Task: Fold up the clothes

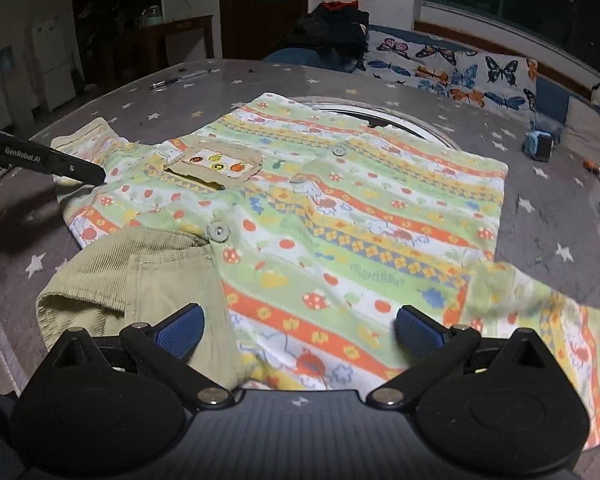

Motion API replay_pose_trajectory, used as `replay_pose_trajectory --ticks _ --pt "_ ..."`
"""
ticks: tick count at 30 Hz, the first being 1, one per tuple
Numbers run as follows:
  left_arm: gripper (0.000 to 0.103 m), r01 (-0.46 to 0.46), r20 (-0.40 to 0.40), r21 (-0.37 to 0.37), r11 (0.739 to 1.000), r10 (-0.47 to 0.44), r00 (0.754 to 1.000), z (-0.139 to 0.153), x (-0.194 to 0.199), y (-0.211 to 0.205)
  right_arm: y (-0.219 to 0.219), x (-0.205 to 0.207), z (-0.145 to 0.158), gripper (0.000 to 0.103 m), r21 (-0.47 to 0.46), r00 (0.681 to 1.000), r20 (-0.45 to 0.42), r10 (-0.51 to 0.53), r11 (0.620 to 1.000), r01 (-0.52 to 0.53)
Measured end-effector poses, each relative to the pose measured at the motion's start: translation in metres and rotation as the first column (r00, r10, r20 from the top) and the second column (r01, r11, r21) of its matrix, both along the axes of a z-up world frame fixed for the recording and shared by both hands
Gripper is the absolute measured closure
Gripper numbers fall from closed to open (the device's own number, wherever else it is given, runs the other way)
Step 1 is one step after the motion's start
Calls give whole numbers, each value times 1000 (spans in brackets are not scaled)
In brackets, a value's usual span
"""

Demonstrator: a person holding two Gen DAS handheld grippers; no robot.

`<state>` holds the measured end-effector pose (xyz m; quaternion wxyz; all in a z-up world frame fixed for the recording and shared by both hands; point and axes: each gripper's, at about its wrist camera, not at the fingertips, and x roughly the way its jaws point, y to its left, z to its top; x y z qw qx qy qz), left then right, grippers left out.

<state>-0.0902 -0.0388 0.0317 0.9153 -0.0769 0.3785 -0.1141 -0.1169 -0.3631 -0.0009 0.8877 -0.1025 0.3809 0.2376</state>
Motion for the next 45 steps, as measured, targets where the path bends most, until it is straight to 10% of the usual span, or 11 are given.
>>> replay_pose_trajectory --ticks 12,27,37,45 --pt "83 -166 29 12 986 165 986 -12 14 38 1 2 -1 0 -6 1000 -2 0 1000 0" --pt "82 -409 3 64 910 410 912 -8 -6 121 1 2 0 0 -7 1000 -2 3 1000 -3" --pt "82 -31 75 58 998 27 997 18 -18 8 17 -13 19 5 -39 997 69 37 999 -35" --pt "83 301 82 35 953 -302 950 16 -36 -83 38 -30 31 43 43 988 17 152 987 -152"
